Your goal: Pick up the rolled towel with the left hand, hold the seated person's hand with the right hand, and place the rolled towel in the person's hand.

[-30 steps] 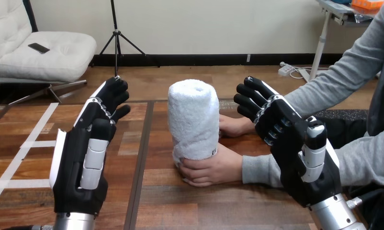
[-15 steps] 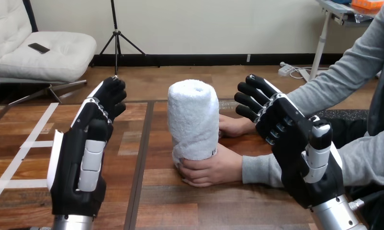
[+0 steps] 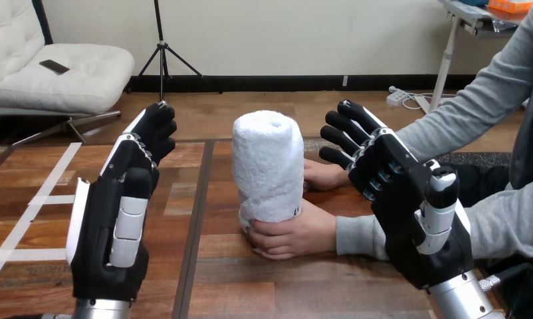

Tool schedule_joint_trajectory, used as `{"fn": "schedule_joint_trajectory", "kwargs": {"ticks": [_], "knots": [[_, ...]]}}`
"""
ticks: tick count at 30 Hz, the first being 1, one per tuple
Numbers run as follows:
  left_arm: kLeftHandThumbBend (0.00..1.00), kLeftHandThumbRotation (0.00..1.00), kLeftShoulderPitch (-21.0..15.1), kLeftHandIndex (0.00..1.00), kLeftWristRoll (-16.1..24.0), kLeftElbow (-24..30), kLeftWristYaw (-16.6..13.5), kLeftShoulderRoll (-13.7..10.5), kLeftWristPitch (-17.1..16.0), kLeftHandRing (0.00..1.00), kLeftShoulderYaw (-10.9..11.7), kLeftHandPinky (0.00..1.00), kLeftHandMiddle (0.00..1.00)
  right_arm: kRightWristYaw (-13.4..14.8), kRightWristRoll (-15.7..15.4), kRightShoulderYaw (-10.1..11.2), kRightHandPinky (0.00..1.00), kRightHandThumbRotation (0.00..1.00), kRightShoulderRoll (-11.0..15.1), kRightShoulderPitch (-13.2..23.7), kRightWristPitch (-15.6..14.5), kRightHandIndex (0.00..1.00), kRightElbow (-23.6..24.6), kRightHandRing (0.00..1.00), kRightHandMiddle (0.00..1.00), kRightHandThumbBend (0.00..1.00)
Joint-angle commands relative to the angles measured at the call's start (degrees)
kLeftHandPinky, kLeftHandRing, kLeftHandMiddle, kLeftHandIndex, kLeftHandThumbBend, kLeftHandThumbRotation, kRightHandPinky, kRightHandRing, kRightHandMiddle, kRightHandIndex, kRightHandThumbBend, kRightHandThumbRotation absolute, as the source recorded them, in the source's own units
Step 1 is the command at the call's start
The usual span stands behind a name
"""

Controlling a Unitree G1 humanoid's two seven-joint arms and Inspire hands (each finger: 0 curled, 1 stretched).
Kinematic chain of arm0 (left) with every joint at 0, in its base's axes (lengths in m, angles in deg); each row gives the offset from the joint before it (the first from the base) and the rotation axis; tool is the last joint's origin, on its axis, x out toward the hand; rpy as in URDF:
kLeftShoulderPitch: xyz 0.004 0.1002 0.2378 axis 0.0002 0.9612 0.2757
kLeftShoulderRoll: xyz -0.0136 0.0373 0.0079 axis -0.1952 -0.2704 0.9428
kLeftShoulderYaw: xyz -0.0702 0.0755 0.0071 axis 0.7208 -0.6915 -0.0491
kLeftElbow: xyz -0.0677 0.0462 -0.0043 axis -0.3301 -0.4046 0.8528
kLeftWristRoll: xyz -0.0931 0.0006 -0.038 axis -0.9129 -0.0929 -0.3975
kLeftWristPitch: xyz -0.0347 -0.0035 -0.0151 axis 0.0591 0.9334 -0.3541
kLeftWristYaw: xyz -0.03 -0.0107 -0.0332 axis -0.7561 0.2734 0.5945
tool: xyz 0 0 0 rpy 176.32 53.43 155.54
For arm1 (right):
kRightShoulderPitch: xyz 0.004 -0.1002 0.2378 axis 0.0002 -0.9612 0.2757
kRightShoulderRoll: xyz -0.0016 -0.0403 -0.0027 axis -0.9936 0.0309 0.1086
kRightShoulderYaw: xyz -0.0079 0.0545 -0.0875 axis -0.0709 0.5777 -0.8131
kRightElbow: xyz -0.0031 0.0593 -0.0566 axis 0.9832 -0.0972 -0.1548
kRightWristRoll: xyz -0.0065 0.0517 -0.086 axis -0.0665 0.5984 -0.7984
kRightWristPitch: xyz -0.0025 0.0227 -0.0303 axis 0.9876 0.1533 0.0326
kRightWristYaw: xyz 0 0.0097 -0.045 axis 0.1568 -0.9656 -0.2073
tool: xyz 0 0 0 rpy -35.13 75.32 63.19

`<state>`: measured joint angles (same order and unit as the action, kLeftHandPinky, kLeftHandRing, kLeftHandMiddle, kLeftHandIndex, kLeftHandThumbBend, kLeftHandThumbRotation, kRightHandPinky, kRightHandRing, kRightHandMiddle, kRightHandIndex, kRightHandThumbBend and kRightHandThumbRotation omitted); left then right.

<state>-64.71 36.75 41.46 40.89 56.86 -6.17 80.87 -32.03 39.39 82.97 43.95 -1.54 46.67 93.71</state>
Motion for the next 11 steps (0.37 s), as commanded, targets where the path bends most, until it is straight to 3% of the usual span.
{"fn": "schedule_joint_trajectory", "kwargs": {"ticks": [1, 11], "knots": [[0.77, 0.91, -2.01, 0.85, 0.35, 0.53, -0.45, -0.14, -0.58, 0.90, 0.02, 0.90, 0.88, 0.22, -0.77, 0.24, 0.87, 1.00, -0.73, 2.35, 0.58, 0.90, 2.89, 0.91, 0.90, 1.00], [0.77, 0.91, -3.18, 0.84, 0.14, 0.75, -0.83, -0.67, 0.03, 0.90, 0.44, 0.89, 0.88, 1.05, -1.20, 0.24, 0.88, 1.00, -0.91, 3.35, -0.66, 0.89, 3.88, 0.91, 0.90, 1.00]]}}
